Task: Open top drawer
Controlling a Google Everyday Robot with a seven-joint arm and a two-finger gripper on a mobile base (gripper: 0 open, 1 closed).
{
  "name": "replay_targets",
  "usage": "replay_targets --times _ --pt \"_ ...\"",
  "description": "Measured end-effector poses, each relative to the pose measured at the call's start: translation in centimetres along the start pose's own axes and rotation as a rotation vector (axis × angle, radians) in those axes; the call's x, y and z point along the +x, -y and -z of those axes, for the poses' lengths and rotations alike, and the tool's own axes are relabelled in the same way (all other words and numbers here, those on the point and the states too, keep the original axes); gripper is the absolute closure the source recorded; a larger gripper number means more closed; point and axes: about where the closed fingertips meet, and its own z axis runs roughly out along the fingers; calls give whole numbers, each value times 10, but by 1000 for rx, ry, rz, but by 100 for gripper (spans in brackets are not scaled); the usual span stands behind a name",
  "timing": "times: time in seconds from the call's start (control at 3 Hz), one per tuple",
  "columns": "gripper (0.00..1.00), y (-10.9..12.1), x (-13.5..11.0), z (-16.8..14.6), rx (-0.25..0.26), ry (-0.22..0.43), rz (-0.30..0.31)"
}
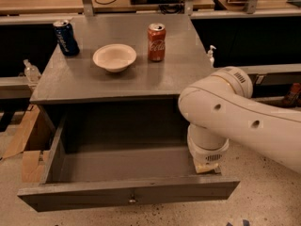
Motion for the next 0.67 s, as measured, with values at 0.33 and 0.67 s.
replay_targets --times 0.33,0.67 --pt "100 46 0 -54 74 178 18" --pt "100 72 -12 -86 111 286 30"
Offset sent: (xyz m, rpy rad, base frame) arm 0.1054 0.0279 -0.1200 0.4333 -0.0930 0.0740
